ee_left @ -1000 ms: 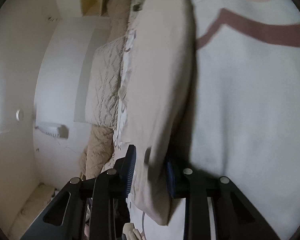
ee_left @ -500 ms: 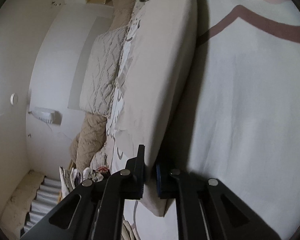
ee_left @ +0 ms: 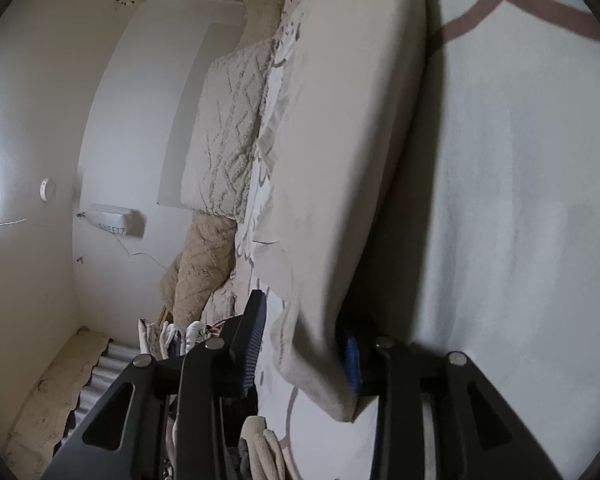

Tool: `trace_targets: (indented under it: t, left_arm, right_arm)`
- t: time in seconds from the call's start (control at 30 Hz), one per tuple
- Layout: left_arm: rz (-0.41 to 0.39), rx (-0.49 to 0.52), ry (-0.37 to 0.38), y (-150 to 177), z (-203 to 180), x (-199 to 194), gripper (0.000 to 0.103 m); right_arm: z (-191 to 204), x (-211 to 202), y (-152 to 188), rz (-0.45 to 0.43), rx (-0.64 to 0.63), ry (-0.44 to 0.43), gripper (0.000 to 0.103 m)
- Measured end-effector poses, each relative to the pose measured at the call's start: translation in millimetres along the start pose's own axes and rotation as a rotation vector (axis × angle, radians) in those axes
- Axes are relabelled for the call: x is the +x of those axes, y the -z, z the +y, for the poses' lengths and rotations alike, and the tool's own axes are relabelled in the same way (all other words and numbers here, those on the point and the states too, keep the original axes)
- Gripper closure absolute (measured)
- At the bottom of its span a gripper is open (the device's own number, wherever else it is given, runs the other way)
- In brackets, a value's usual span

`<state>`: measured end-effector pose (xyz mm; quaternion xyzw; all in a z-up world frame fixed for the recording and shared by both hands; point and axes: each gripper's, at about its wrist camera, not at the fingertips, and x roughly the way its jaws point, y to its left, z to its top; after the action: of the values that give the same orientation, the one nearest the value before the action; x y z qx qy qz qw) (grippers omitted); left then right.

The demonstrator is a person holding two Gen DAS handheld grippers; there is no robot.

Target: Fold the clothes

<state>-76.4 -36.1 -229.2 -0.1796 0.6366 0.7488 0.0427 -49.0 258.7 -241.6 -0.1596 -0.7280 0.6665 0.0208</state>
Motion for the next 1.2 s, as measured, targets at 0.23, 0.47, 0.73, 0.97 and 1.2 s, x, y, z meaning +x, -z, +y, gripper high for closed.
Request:
trace_targets:
  t: [0.23, 0.47, 0.73, 0.97, 1.2]
  left_arm:
    - [0.006, 0.154, 0.015, 6.2, 7.8, 7.5, 0.096]
    - [-0.057, 0.214, 0.038, 2.8, 45.4, -28.8, 0.098]
    - [-0.071, 0.188, 0.09, -4.9, 81.7, -78.0, 0.099]
    - [-0.048, 0.204, 0.308, 16.9, 54.5, -134.0, 0.099]
    - [0.007, 0.197, 0.531, 24.3, -10.9, -130.6, 0.094]
  right_arm:
    - [3.4, 5.0, 1.6, -0.11, -0.172, -0.071, 0.098]
    - [-32.3, -13.7, 22.7, -0.181, -0.287, -0.055, 0.1]
    - [-65.6, -17.5, 21.5, -0.185, -0.251, -0.033, 0.1]
    - [-41.5, -54.9, 48.8, -0.144, -0.278, -0.166, 0.1]
    - [18.4, -73.7, 52.9, -0.077, -0.277, -0.345, 0.1]
